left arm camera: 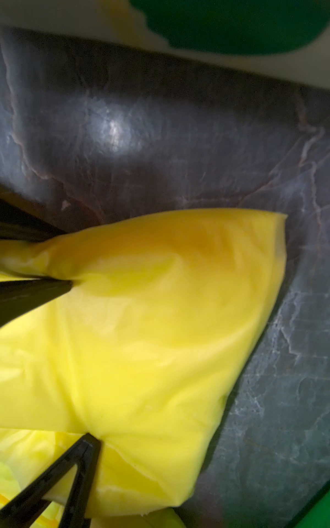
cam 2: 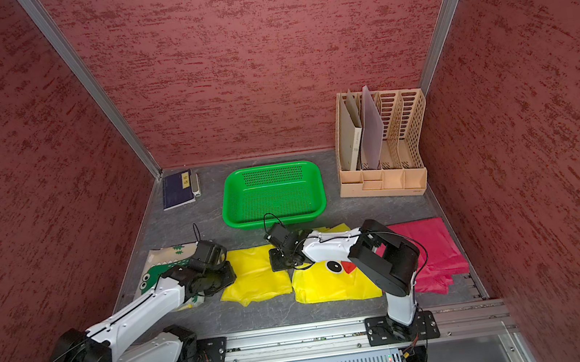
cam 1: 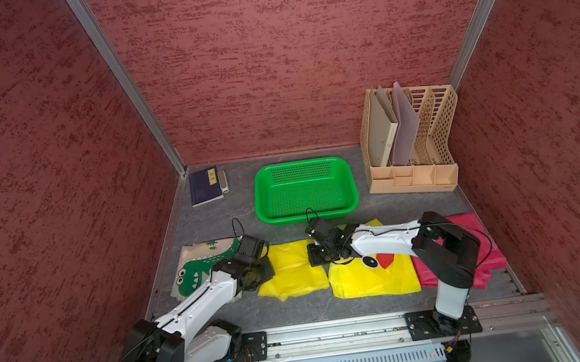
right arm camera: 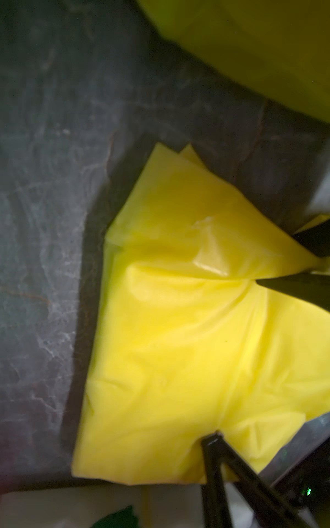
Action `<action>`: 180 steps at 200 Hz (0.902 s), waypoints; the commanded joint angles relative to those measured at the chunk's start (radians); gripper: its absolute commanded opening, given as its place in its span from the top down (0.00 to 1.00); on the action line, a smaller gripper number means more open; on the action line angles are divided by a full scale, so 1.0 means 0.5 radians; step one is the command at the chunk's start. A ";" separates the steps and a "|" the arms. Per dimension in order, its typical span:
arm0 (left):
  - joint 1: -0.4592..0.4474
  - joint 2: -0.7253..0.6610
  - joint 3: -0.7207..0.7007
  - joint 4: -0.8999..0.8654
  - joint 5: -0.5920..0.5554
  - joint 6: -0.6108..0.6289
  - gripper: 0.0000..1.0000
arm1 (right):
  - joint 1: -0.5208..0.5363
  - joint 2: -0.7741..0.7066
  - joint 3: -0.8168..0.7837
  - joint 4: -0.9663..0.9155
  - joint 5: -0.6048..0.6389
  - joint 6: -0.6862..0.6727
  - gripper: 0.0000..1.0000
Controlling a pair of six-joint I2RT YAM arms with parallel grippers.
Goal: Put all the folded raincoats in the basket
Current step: Pick up the raincoat from the center of the board.
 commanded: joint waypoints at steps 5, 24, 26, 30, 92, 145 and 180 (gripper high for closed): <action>-0.025 -0.012 0.051 0.019 0.002 0.014 0.96 | 0.035 -0.030 -0.035 -0.010 -0.059 -0.022 1.00; -0.040 -0.010 0.072 0.016 -0.004 0.014 1.00 | 0.043 -0.043 -0.022 -0.018 -0.072 -0.036 1.00; -0.041 -0.011 0.073 0.016 -0.005 0.014 1.00 | 0.044 -0.045 -0.020 -0.020 -0.072 -0.036 1.00; -0.043 -0.014 0.080 0.012 -0.007 0.014 1.00 | 0.045 -0.049 -0.015 -0.025 -0.070 -0.040 1.00; -0.119 -0.155 0.147 -0.079 -0.067 -0.021 1.00 | 0.070 -0.213 0.022 -0.144 0.036 -0.089 1.00; -0.179 -0.297 0.215 -0.187 -0.122 -0.051 1.00 | 0.073 -0.372 0.020 -0.175 0.044 -0.094 1.00; -0.232 -0.355 0.305 -0.268 -0.172 -0.063 1.00 | 0.078 -0.490 0.031 -0.203 0.043 -0.096 1.00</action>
